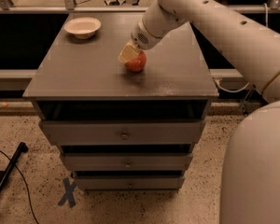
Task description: Place apple into paper bowl
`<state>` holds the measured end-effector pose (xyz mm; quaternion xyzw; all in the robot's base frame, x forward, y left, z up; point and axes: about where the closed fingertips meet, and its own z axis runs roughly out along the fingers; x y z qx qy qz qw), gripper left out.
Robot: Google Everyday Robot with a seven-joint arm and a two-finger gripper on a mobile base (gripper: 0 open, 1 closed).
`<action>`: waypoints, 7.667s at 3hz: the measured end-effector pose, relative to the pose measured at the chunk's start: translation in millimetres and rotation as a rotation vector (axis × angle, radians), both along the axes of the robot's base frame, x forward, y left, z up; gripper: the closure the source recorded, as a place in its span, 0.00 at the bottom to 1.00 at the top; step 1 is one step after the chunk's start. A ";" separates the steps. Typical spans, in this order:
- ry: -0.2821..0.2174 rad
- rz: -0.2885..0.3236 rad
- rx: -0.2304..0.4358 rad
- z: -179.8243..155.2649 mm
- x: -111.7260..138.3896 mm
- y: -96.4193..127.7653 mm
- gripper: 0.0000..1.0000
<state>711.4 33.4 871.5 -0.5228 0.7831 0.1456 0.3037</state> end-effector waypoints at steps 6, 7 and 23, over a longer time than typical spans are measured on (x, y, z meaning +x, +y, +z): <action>-0.153 -0.188 -0.063 75.1 55.8 -110.3 0.05; -0.157 -0.189 -0.061 76.0 58.7 -109.8 0.00; -0.402 -0.253 0.351 -2.2 254.1 92.4 0.40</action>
Offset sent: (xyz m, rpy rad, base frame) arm 0.0121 -0.0128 0.0785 0.0619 -0.1834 0.0875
